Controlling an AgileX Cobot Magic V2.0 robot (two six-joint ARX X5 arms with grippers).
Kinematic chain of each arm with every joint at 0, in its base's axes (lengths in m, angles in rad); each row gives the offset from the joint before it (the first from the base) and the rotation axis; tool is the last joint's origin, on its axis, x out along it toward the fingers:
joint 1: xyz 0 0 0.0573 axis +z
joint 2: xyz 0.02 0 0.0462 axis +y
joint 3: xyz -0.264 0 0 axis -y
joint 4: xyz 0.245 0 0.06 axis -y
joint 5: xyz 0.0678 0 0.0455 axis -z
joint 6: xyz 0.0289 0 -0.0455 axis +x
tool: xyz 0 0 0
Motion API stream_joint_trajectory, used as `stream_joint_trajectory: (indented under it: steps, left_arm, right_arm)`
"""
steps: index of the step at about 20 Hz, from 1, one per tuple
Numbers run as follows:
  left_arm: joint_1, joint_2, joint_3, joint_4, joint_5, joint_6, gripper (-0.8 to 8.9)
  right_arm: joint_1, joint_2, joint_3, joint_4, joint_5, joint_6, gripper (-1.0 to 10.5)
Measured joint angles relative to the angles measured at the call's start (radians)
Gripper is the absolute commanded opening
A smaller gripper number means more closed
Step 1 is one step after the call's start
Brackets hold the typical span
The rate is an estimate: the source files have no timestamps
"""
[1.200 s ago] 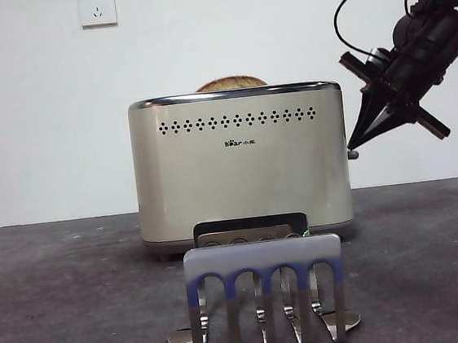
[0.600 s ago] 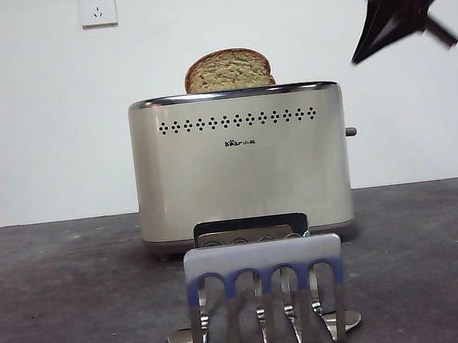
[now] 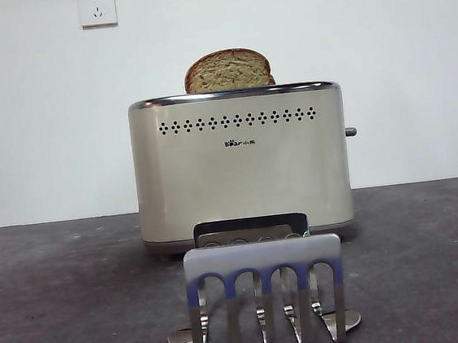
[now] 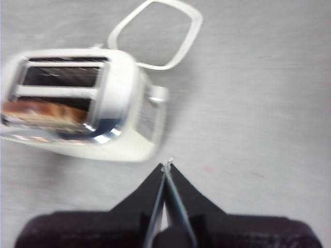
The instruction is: Pick up a slice of bread from the rack,put the bread on the toaster,press the button
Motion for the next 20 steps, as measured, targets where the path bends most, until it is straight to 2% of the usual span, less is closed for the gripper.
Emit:
stream_joint_trajectory:
  steps: [3, 7, 10, 13, 15, 17, 20]
  left_arm:
    - [0.0, 0.0, 0.0, 0.0, 0.0, 0.0, -0.03]
    - [0.0, 0.0, 0.0, 0.0, 0.0, 0.0, -0.03]
    - [0.011, 0.003, 0.0, 0.0, 0.0, 0.0, -0.03]
    - [0.089, -0.008, -0.001, 0.001, 0.003, 0.005, -0.03]
    - [0.166, -0.064, -0.048, 0.034, 0.001, 0.052, -0.03]
    - [0.26, -0.172, -0.183, 0.187, 0.0, 0.095, -0.03]
    - [0.443, -0.413, -0.561, 0.654, 0.0, 0.13, -0.03]
  right_arm:
    - [0.0, -0.094, 0.002, -0.022, 0.063, -0.005, 0.0]
    - [0.0, -0.112, 0.004, -0.022, 0.142, -0.006, 0.0]
    - [0.0, -0.095, 0.004, -0.022, 0.148, -0.006, 0.0]
    - [0.0, -0.074, 0.004, -0.022, 0.149, -0.006, 0.0]
    - [0.0, -0.056, 0.004, -0.022, 0.152, -0.006, 0.0]
    - [0.0, -0.04, 0.004, -0.022, 0.152, -0.006, 0.0]
    - [0.0, -0.024, 0.004, -0.022, 0.152, -0.006, 0.0]
